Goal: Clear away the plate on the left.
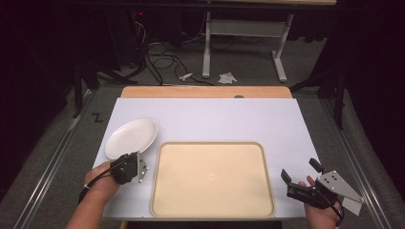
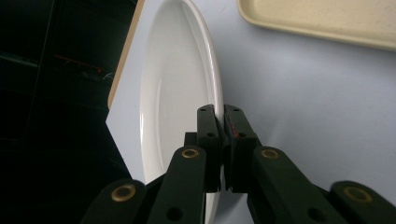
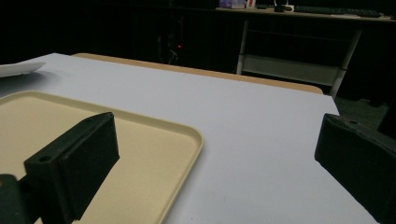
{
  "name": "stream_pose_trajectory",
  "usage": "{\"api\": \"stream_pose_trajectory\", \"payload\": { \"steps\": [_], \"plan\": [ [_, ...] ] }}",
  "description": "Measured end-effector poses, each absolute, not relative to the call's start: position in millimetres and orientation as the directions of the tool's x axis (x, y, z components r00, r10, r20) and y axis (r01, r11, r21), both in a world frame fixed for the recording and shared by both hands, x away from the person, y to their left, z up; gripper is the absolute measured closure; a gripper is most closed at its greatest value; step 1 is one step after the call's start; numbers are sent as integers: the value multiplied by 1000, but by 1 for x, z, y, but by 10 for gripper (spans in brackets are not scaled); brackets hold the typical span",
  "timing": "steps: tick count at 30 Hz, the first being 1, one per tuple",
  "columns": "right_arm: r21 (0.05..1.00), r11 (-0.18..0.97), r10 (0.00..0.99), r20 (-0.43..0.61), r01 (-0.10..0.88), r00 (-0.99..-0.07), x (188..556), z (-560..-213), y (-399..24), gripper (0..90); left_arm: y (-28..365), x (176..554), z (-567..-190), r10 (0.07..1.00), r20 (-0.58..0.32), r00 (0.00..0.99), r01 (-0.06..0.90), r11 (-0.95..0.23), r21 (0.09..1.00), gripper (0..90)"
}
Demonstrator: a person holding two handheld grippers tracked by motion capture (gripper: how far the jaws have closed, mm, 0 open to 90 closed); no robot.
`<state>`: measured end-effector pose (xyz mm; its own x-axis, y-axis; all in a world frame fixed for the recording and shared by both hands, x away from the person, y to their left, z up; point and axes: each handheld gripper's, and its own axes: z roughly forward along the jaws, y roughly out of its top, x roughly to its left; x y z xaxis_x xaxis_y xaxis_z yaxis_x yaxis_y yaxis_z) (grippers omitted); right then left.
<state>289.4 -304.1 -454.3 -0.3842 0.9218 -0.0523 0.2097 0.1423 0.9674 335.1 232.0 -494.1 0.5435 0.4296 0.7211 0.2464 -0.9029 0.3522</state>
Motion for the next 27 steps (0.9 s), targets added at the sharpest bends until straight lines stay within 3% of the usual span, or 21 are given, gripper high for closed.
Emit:
{"api": "stream_pose_trajectory", "payload": {
  "steps": [12, 27],
  "plan": [
    [967, 157, 898, -56, 200, -436, 305, -454, -290, 4, 231, 315, -483, 452, 728, 516, 214, -891, 401, 864],
    [966, 170, 902, -74, 192, -426, 305, -454, -288, 5, 223, 301, -465, 465, 739, 487, 146, -878, 456, 858]
  ]
}}
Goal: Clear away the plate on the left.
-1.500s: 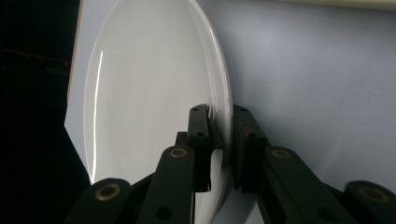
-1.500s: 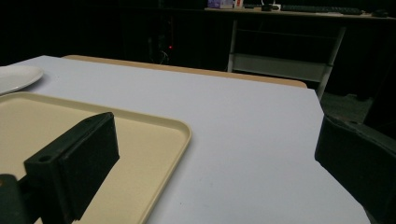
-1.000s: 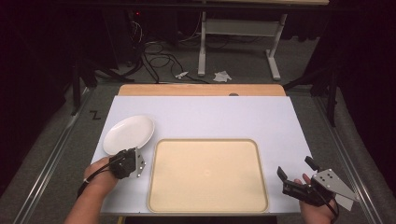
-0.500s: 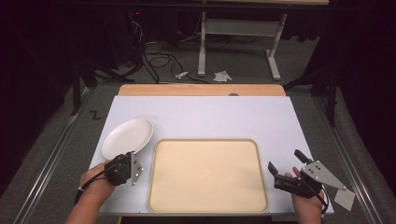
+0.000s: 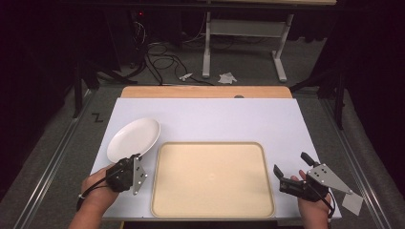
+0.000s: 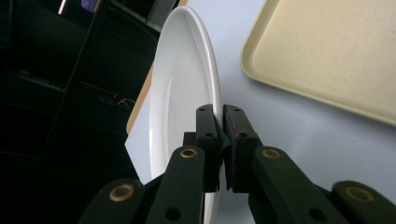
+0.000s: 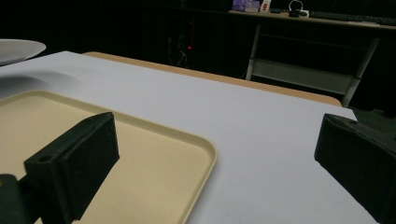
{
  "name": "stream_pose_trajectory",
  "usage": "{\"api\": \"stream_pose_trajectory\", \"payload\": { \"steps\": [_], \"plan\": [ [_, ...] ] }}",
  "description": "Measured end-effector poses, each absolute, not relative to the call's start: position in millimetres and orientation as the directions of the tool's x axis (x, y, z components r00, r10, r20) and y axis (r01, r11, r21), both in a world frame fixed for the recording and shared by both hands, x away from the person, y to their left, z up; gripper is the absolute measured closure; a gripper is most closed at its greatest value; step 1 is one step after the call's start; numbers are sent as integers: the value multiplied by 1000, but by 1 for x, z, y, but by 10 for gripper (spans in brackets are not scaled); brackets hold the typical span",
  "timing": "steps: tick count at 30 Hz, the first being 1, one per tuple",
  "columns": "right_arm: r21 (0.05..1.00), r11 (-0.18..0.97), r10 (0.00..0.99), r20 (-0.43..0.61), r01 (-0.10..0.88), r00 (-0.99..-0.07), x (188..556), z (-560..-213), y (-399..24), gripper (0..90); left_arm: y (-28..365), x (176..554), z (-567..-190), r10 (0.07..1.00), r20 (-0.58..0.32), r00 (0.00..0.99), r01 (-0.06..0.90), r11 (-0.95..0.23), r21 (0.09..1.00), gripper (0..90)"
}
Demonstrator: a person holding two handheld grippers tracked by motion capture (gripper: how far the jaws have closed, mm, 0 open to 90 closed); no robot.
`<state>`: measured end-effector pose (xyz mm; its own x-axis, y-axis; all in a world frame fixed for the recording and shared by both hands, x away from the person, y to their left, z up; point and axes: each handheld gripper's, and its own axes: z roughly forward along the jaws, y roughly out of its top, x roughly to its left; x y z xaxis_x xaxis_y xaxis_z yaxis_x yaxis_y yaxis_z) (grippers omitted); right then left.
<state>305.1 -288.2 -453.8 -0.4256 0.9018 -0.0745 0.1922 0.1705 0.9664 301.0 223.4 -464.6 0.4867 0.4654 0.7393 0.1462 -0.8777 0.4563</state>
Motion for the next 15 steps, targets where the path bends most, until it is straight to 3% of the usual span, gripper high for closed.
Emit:
{"api": "stream_pose_trajectory", "payload": {
  "steps": [8, 13, 15],
  "plan": [
    [967, 173, 904, -81, 187, -421, 305, -454, -287, 8, 218, 295, -459, 453, 749, 484, 109, -880, 462, 859],
    [969, 164, 909, -77, 182, -409, 305, -454, -287, 118, 213, 292, -456, 442, 750, 492, 80, -881, 466, 859],
    [970, 162, 910, -76, 181, -408, 304, -454, -287, 121, 210, 291, -455, 435, 752, 495, 72, -883, 464, 859]
  ]
}}
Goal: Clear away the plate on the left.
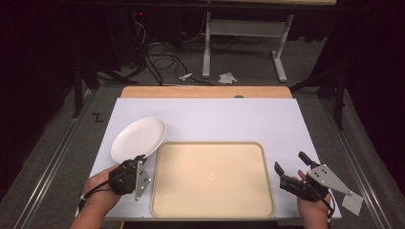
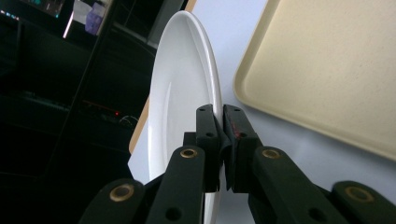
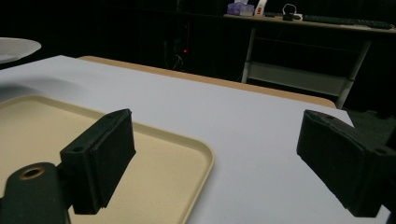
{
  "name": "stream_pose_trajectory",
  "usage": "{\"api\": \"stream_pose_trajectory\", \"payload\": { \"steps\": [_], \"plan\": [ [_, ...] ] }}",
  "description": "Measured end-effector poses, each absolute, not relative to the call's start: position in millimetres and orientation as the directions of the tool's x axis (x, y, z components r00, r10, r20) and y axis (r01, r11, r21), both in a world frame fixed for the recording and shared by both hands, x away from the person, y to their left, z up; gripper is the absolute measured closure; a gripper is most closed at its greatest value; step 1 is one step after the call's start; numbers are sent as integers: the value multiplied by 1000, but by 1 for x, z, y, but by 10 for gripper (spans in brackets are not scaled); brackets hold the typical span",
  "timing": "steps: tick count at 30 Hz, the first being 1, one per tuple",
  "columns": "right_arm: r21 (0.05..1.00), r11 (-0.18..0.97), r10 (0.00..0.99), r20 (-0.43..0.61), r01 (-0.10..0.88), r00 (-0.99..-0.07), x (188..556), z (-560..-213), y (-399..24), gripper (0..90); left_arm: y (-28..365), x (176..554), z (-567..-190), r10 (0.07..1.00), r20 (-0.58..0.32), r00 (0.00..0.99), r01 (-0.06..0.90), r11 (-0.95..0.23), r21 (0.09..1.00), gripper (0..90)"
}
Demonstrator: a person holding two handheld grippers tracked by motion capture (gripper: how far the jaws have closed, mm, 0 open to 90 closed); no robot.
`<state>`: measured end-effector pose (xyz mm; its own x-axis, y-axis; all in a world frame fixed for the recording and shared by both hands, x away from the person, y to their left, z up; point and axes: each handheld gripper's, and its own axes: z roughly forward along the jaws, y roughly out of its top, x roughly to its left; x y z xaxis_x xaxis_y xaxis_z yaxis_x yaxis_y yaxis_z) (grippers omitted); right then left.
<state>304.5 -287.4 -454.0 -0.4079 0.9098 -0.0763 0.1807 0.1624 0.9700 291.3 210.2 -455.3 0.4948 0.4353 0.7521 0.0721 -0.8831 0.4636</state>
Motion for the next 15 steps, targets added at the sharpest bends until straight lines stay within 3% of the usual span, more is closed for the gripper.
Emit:
{"api": "stream_pose_trajectory", "payload": {
  "steps": [15],
  "plan": [
    [971, 163, 904, -76, 176, -420, 305, -454, -287, 139, 182, 278, -449, 379, 766, 519, -28, -888, 459, 858]
  ]
}}
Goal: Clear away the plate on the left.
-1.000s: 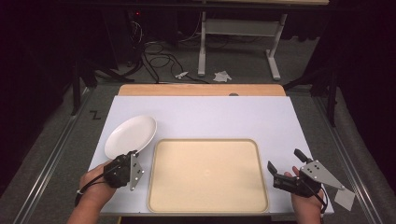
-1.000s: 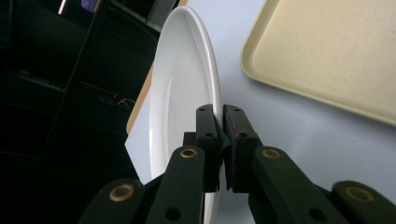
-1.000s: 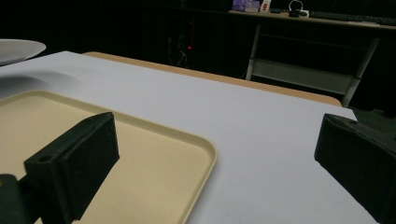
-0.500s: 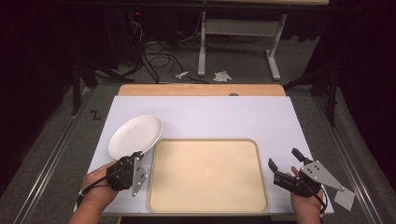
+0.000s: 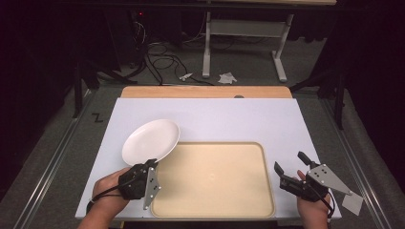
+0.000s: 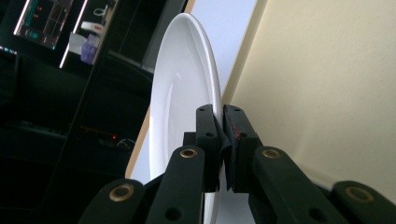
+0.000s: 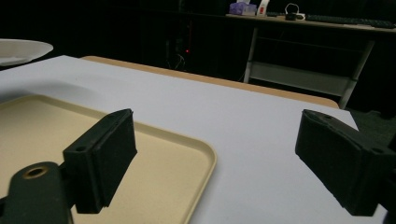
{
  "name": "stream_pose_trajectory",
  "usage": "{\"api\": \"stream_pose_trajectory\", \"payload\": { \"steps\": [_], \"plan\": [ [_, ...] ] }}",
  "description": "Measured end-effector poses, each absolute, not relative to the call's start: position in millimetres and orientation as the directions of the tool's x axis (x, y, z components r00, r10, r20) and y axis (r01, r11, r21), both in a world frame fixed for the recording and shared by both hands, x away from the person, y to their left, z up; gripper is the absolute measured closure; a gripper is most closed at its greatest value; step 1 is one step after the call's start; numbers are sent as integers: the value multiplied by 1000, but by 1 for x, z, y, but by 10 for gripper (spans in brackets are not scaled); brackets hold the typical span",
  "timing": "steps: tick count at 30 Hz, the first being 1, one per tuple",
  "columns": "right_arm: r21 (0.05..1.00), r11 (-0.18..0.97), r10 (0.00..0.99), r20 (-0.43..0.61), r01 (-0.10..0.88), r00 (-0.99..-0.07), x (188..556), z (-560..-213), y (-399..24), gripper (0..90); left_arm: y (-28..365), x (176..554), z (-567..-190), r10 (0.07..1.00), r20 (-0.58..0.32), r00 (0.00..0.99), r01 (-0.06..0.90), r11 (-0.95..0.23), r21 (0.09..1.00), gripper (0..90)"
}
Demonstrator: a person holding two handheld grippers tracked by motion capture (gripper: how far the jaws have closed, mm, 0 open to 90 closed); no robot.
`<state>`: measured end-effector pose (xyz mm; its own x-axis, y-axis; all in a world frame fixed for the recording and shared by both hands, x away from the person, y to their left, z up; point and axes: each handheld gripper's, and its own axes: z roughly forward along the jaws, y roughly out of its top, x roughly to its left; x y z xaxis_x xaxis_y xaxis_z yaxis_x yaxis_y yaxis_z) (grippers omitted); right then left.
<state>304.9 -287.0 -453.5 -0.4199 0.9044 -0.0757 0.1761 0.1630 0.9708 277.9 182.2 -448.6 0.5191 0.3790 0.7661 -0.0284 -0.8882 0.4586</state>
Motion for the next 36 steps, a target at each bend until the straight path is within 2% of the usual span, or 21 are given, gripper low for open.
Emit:
{"api": "stream_pose_trajectory", "payload": {
  "steps": [36],
  "plan": [
    [967, 175, 907, -85, 185, -413, 305, -454, -286, 153, 103, 249, -448, 203, 754, 624, -273, -848, 454, 859]
  ]
}}
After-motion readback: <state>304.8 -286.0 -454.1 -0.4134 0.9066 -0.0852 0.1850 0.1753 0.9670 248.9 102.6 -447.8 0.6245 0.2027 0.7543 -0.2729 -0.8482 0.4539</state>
